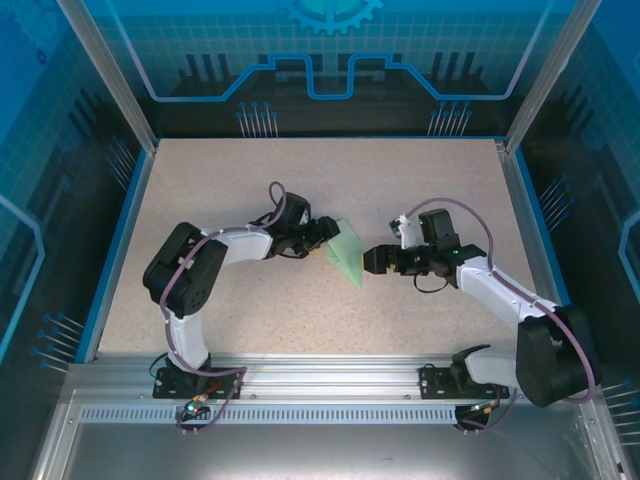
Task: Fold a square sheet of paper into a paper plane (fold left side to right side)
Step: Pick up the paper from the center of the table, then place the paper at the center of the table.
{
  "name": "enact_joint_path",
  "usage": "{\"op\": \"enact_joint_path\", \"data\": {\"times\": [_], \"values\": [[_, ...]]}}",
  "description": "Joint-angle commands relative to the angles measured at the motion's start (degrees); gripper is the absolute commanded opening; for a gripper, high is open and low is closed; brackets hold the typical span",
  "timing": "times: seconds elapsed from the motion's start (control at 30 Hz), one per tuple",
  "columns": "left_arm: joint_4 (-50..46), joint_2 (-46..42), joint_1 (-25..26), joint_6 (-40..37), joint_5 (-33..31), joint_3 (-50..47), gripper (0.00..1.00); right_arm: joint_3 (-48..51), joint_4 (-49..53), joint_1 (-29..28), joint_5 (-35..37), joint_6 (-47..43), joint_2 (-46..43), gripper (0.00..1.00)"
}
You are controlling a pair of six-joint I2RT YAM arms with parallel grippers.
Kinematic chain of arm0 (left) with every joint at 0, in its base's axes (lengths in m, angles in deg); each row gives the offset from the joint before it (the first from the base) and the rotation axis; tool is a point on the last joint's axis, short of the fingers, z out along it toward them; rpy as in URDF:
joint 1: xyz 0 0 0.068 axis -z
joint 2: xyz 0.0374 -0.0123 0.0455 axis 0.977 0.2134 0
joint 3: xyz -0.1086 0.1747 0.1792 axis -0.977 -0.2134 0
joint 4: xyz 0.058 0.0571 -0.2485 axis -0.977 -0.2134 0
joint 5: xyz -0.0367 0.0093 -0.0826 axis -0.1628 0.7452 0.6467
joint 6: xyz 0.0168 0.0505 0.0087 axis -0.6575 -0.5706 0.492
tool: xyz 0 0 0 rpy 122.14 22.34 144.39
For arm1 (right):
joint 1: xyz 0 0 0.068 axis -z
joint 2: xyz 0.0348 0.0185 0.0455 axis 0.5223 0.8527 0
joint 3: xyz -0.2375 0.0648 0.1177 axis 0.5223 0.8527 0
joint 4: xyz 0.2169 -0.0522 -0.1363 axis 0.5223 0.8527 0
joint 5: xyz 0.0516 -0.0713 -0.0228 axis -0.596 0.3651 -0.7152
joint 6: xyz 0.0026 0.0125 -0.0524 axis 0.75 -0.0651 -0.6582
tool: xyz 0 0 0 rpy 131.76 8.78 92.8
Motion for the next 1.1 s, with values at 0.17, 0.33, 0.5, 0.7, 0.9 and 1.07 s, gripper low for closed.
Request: {"op": "enact_joint_path", "data": {"times": [0.17, 0.33, 0.5, 0.7, 0.9, 1.07], "values": [[7.1, 4.7, 0.3, -3.6, 10.0, 5.4, 0.33, 4.5, -13.0, 8.6, -10.6, 1.9, 3.3, 0.87], [6.5, 1.0, 0.2, -12.8, 12.7, 3.6, 0.07, 4.4, -22.0, 12.7, -16.2, 3.0, 8.0, 0.81], [6.0, -5.4, -0.4, -21.7, 19.4, 0.5, 0.03, 0.7, -23.4, 14.5, -22.2, -1.4, 11.8, 0.79], [4.2, -12.5, -0.6, -29.4, 27.5, -2.1, 0.04, -4.4, -25.2, 13.5, -31.4, -2.6, 19.2, 0.78], [3.7, -14.1, -0.5, -30.6, 31.3, -2.2, 0.04, -8.0, -20.6, 8.4, -35.6, -7.3, 21.4, 0.75], [2.6, -13.8, -0.5, -30.8, 31.6, -1.6, 0.04, -8.3, -19.8, 8.1, -36.6, -7.6, 22.2, 0.67]]}}
